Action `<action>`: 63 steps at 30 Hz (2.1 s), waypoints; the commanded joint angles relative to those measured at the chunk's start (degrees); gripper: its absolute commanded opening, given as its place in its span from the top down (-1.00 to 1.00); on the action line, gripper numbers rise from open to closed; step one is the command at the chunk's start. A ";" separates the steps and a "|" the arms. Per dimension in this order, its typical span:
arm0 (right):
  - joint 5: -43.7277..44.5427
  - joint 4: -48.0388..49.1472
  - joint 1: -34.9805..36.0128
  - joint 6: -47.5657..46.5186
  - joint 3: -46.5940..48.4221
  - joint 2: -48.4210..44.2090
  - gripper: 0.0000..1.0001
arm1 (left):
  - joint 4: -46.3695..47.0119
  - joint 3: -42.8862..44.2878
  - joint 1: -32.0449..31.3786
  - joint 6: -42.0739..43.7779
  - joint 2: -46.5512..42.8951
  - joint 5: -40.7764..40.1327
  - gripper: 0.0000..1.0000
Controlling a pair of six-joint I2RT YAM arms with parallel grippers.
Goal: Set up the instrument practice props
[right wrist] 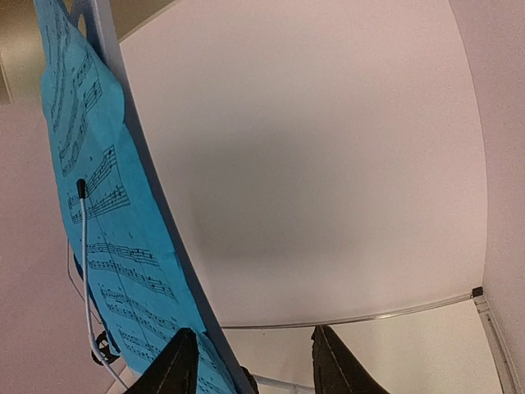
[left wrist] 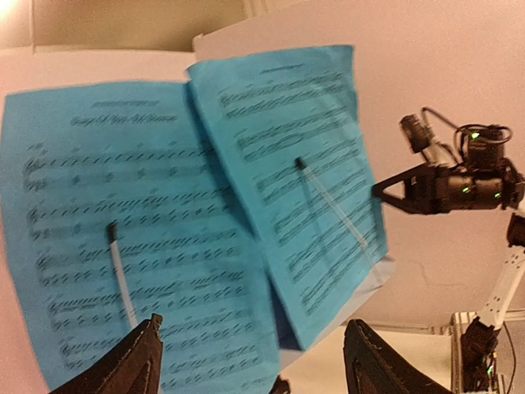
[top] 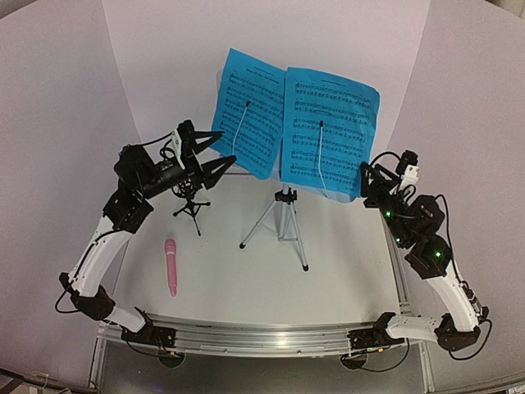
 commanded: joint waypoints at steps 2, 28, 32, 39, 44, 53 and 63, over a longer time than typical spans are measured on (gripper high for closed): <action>-2.81 0.26 0.00 1.86 -1.00 -2.04 0.07 | -9.06 2.85 11.89 -2.74 0.69 3.69 -0.44; -1.25 -3.16 0.00 4.82 -3.09 -3.90 0.10 | -2.88 14.77 27.23 -21.75 22.86 35.34 -0.07; -0.61 -3.47 0.00 4.83 -3.18 -3.99 0.10 | -1.79 12.61 27.24 -21.79 21.99 35.44 0.16; -0.33 -3.55 0.02 4.37 -2.72 -3.12 0.10 | -2.26 11.31 27.28 -21.40 21.17 34.75 0.64; -0.13 -3.56 0.00 4.04 -2.76 -3.05 0.10 | -2.36 9.97 27.24 -21.04 20.49 34.25 0.98; 0.38 -3.56 0.04 3.95 -2.90 -3.67 0.10 | 8.52 0.56 27.22 -28.21 17.03 33.11 1.00; -0.65 -3.56 0.00 3.88 -2.05 -2.60 0.10 | 21.81 -5.82 26.96 -40.02 16.17 30.12 1.00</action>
